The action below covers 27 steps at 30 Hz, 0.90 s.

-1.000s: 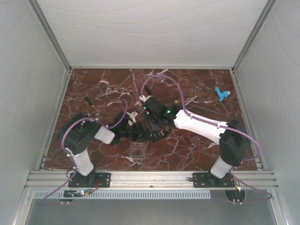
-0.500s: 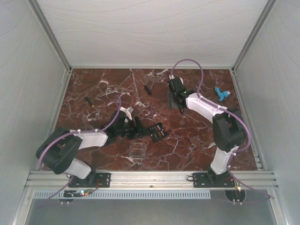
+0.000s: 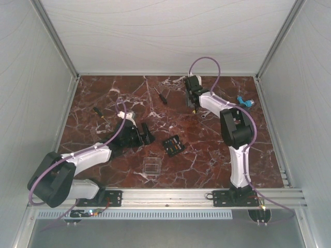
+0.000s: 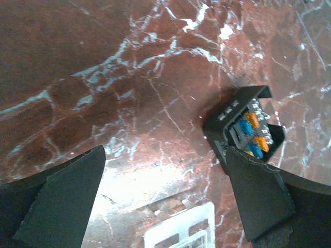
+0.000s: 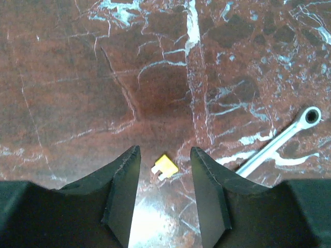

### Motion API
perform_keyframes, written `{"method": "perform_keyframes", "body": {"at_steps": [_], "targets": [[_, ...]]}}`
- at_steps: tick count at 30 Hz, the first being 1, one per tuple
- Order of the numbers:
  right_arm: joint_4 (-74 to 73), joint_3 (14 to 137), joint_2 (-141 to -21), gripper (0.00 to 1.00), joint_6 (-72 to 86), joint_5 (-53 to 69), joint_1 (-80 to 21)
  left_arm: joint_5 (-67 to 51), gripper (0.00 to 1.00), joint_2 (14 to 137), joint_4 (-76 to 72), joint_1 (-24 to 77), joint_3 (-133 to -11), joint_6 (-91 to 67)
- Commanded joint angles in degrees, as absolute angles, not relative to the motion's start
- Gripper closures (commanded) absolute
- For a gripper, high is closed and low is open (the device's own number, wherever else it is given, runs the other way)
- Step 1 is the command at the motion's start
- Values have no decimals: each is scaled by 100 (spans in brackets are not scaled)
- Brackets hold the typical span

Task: Snap on the fuse box
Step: Pick up the fuse from the center of the board.

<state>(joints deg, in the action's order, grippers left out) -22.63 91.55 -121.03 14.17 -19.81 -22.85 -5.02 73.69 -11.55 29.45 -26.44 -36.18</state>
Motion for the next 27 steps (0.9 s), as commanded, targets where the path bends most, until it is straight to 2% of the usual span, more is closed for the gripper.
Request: {"method": "perform_keyframes", "body": {"at_steps": [1, 11, 27], "targets": [[-2308, 9543, -12448, 60, 1380, -2168, -2204, -1, 0, 7306, -1086, 2874, -2743, -3314], [-2731, 9494, -12680, 63, 1377, -1903, -2154, 73, 0, 7287, -1149, 2874, -2639, -3298], [-2787, 8471, -11938, 64, 1320, -1475, -1876, -37, 0, 7293, -1246, 2874, -2582, -3313]]}}
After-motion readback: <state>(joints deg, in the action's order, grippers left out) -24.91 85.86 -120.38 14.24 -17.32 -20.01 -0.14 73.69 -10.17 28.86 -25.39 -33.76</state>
